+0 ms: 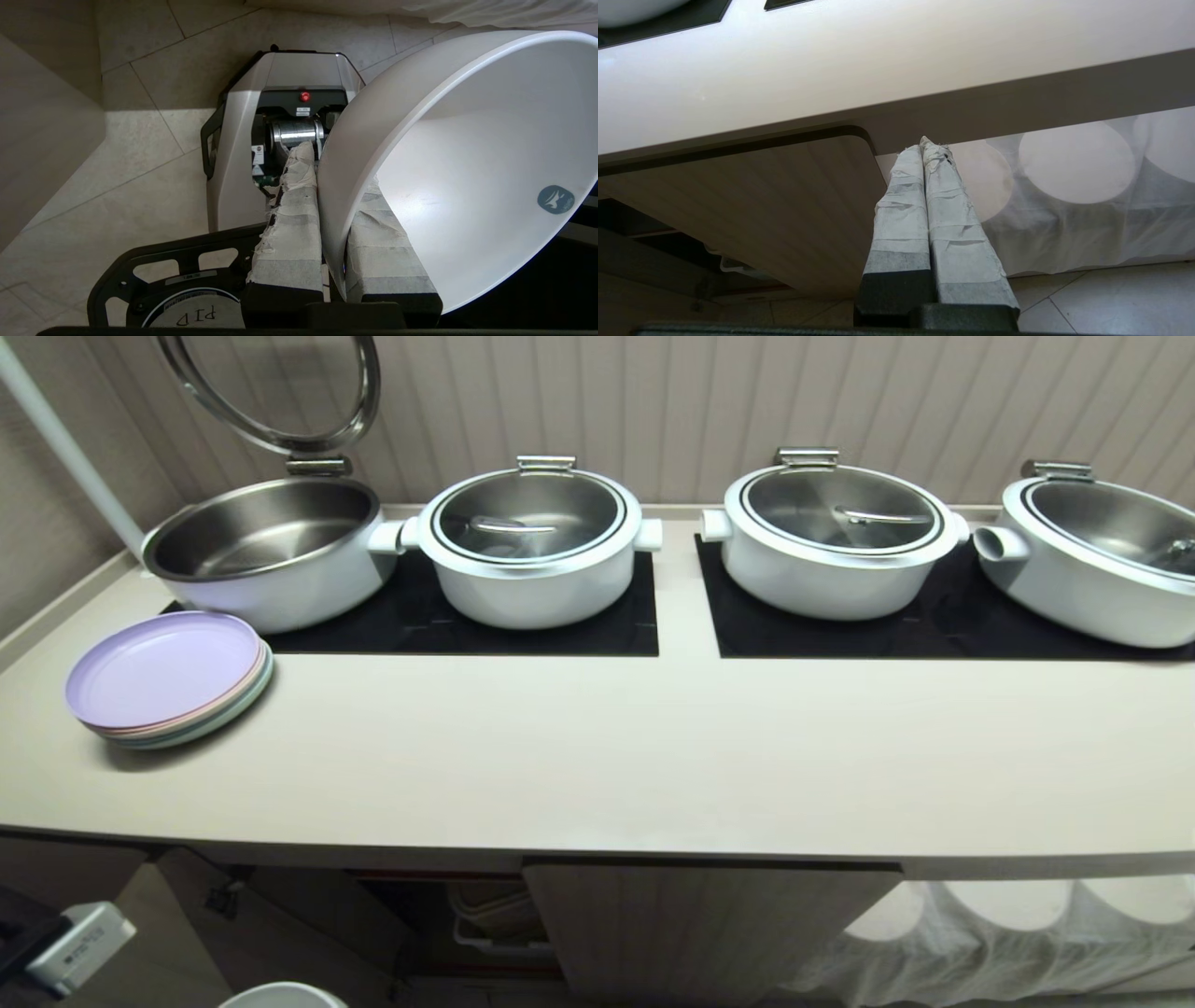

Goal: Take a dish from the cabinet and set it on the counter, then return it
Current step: Put it back into the cabinet

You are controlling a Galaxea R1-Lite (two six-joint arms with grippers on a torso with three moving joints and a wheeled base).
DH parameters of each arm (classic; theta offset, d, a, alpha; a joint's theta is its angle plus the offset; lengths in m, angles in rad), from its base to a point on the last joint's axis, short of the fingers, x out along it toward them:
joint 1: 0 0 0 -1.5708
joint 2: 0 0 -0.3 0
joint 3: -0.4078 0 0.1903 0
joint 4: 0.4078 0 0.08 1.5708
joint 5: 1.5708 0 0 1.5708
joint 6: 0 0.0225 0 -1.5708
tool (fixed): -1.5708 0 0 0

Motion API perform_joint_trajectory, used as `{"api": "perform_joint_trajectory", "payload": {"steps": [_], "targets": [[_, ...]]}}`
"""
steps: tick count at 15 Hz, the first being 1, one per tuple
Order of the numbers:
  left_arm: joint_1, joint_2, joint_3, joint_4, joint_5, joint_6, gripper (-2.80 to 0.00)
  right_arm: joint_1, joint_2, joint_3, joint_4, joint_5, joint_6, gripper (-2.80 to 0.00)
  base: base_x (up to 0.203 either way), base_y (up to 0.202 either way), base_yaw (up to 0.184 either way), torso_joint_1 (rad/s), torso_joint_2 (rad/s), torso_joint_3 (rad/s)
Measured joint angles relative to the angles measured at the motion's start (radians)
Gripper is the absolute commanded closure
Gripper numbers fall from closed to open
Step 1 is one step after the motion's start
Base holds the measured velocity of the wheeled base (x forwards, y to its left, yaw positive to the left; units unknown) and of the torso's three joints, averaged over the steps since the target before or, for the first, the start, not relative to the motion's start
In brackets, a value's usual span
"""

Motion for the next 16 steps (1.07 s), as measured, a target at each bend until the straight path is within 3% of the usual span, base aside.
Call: {"api": "perform_joint_trajectory", "payload": {"steps": [16], "targets": [[-0.006,0.013,-0.003,-0.003,-0.002,-0.002,0.0,0.0,0.0,0.0,0.0,0.0,0.002,0.0,0.0,0.0,0.0,-0.154,0.31,0.153]]}}
